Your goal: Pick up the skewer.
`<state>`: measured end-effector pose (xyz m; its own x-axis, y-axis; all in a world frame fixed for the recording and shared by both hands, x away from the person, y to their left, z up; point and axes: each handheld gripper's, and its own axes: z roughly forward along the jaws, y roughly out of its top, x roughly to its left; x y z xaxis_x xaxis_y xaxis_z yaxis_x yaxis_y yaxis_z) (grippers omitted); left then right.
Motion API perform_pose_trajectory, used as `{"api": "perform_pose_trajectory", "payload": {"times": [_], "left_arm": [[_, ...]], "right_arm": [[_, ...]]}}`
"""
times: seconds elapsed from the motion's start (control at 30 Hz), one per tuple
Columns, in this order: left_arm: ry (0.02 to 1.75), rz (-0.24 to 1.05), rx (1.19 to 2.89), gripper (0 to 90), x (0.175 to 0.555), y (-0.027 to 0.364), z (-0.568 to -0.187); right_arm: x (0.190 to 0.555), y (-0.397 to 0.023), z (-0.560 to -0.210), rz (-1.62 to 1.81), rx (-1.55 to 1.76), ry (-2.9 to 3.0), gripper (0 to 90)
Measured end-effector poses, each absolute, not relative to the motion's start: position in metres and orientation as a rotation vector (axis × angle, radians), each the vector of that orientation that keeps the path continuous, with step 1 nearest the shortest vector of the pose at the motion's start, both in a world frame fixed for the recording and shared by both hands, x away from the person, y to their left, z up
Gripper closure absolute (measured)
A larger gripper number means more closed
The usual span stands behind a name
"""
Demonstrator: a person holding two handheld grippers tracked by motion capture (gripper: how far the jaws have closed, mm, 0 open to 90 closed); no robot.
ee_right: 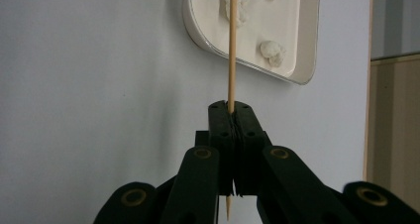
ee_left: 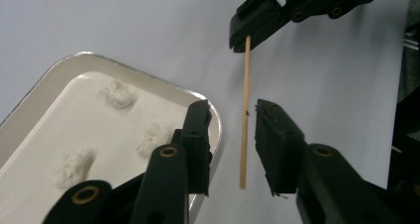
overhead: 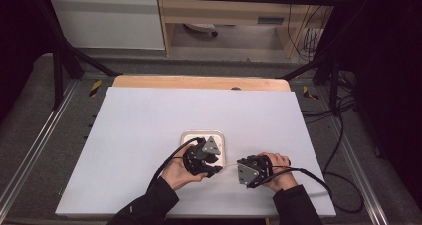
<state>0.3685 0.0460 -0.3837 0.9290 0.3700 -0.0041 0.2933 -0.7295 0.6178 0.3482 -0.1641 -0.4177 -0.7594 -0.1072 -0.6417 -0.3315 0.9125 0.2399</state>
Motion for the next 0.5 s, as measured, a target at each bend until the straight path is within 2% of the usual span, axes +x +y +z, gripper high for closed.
{"api": "perform_pose_trajectory", "payload": {"times": [0.07,0.2,0.5], "left_arm": [[0.456,0.135,2.533,61.0,0.371,0.044,-0.383],[0.453,0.099,2.572,61.3,0.374,0.04,-0.384],[0.451,0.062,2.642,75.1,0.38,0.028,-0.388]], "right_arm": [[0.349,-0.163,-0.418,0.432,-0.323,2.418,88.8],[0.349,-0.161,-0.417,0.414,-0.341,2.418,88.9],[0.348,-0.159,-0.416,0.392,-0.358,2.425,88.9]]}}
